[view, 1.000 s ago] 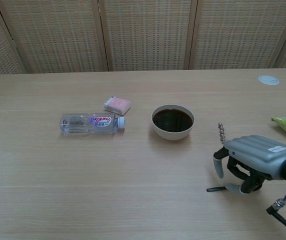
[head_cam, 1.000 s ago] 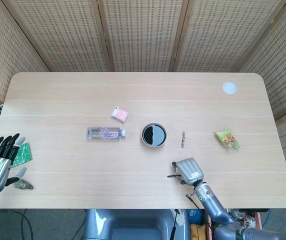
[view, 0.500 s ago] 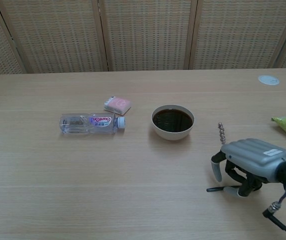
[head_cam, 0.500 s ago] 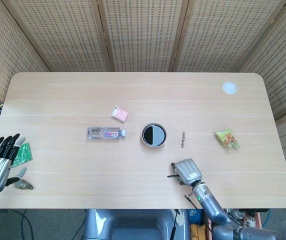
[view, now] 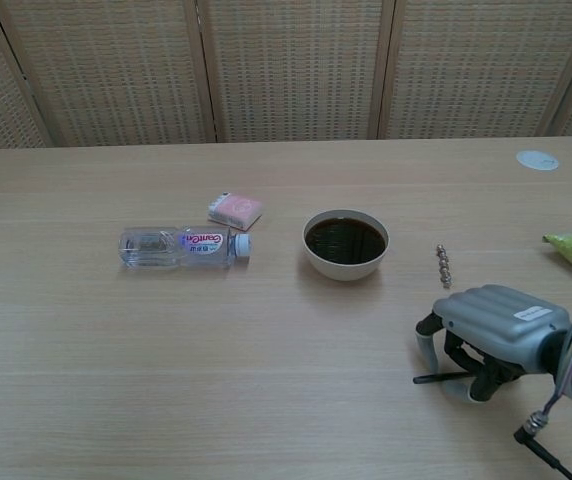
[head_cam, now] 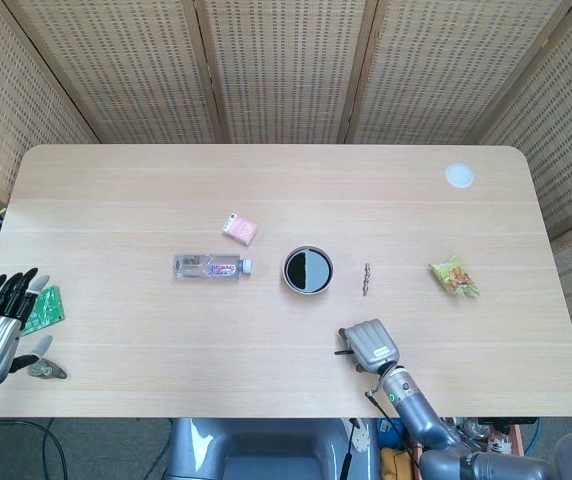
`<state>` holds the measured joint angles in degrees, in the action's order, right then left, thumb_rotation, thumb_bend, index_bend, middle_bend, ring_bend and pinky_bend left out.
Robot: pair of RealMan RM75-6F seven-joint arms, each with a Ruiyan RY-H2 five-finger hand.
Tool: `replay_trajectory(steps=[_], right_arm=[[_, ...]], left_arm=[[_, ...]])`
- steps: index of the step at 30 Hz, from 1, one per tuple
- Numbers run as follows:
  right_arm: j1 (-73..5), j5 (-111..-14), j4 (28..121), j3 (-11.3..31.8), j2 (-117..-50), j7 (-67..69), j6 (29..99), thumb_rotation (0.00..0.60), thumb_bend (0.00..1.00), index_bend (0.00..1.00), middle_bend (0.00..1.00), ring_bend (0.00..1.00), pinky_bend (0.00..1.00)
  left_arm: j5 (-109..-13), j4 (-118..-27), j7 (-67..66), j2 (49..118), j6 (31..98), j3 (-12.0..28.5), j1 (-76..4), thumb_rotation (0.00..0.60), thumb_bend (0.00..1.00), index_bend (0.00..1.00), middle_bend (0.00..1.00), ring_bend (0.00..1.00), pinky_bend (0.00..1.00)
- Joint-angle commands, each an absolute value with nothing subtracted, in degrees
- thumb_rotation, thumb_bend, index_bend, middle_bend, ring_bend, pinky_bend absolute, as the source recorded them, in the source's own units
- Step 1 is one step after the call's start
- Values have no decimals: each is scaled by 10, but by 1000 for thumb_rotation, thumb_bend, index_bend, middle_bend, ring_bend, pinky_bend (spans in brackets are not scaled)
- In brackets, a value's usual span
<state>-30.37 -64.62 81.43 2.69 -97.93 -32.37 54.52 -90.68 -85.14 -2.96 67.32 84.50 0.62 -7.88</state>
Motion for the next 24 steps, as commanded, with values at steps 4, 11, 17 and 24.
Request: replay_trajectory(steps=[4, 11, 17, 24], right_arm=[[-307, -638, 817, 24, -983, -339, 550, 600, 518, 525, 914, 953, 1000], [-308, -630, 815, 23, -993, -352, 557, 600, 521, 525, 915, 954, 1000], [-310, -626, 815, 23, -999, -360, 564, 600, 531, 525, 919, 957, 1000], [-311, -618, 814, 22, -1005, -373, 570, 600, 545, 525, 919, 957, 1000]], left_arm=[[-907, -848, -25, 675, 845, 5, -78, 600, 307, 0, 0, 0, 0], [-906, -839, -16, 677, 847, 4, -77, 600, 308, 0, 0, 0, 0], [-906, -832, -8, 680, 849, 3, -75, 600, 308, 0, 0, 0, 0], [-905, -825, 0, 682, 851, 3, -74, 600, 307, 0, 0, 0, 0]])
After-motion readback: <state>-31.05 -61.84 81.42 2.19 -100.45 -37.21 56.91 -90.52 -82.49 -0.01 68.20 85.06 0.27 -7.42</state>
